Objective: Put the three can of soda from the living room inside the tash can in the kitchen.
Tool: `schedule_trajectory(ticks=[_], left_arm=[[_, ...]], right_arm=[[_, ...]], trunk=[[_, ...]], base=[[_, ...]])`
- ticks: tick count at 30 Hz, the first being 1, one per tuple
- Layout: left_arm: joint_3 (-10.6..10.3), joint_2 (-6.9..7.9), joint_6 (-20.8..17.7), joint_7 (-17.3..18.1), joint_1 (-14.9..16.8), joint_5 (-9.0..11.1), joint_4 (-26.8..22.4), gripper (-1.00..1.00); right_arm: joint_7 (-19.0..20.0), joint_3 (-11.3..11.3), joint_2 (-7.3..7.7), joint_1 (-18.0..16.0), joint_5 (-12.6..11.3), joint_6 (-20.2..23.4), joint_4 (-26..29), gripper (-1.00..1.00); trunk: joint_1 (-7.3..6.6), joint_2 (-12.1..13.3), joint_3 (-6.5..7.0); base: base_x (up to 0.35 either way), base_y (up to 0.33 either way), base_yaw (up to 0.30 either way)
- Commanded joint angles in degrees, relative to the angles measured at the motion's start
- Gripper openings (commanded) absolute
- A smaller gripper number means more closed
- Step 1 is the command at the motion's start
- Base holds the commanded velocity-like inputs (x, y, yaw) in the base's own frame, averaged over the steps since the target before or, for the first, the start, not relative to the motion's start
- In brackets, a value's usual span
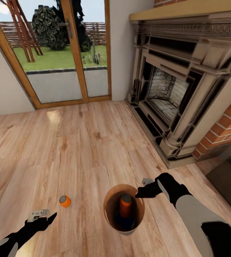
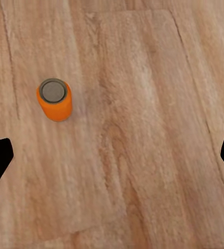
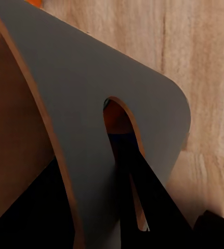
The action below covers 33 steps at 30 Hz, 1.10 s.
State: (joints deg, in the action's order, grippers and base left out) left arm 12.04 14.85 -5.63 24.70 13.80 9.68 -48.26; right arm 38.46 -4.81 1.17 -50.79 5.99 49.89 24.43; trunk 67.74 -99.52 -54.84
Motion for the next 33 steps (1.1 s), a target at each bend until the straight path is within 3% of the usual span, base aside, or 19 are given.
schedule_trajectory(ticks=[1,16,33], left_arm=[[0.0,0.00,0.0,0.0,0.0,0.0,0.0,1.00],[0.0,0.00,0.0,-0.1,0.0,-0.1,0.0,1.00],[0.0,0.00,0.0,-0.1,0.0,-0.1,0.0,1.00]], right_arm=[[0.2,0.2,-0.02,0.0,-1.5,0.6,0.0,-1.00],[0.2,0.2,-0.03,0.0,-1.5,0.6,-0.1,-1.00],[0.2,0.1,-0.03,0.0,-1.6,0.6,-0.1,-1.00]], trunk=[[0.00,0.0,0.01],[0.00,0.0,0.01],[0.00,0.0,0.01]], base=[[0.317,0.160,0.000],[0.300,0.186,0.000],[0.137,0.259,0.000]])
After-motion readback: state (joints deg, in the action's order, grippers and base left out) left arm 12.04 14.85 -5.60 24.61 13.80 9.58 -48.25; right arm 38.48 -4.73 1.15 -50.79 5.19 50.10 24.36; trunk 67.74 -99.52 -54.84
